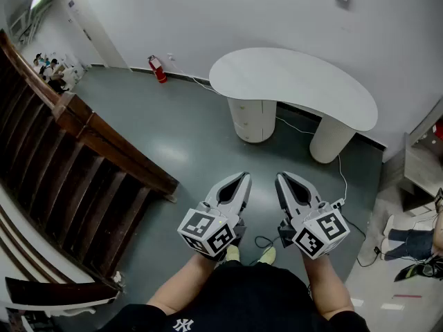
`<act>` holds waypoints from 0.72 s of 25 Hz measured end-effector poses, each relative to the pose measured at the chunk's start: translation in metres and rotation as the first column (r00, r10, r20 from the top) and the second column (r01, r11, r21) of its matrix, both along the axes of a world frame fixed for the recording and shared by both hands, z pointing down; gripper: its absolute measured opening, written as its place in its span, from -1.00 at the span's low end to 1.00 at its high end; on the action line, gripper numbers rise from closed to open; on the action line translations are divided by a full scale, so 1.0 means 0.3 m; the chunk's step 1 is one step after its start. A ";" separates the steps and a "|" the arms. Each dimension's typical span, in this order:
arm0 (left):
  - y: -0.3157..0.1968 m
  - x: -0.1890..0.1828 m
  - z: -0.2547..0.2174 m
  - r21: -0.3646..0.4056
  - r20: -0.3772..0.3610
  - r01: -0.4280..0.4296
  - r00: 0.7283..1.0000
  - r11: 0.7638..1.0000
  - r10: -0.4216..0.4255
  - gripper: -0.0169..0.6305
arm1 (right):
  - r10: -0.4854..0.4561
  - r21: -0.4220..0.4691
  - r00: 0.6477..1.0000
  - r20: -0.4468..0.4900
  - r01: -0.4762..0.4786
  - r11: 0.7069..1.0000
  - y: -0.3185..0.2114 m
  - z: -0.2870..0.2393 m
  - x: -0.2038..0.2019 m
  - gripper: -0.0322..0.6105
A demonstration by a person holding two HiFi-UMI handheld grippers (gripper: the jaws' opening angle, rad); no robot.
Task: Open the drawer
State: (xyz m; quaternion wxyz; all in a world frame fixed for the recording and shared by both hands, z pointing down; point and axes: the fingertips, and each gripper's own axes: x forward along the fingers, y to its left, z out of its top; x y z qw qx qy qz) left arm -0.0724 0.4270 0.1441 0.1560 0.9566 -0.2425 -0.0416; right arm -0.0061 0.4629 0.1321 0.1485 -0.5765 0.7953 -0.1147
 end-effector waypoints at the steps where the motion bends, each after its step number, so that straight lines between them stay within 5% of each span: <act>1: 0.000 0.004 0.001 -0.001 0.000 0.001 1.000 1.000 -0.001 -0.92 | -0.002 -0.002 1.000 0.000 0.002 1.000 -0.001 0.002 0.001 -0.86; 18: 0.030 0.053 0.020 0.011 0.026 0.006 1.000 1.000 -0.006 -0.92 | -0.055 0.000 0.998 0.024 0.055 0.998 0.023 0.012 0.022 -0.85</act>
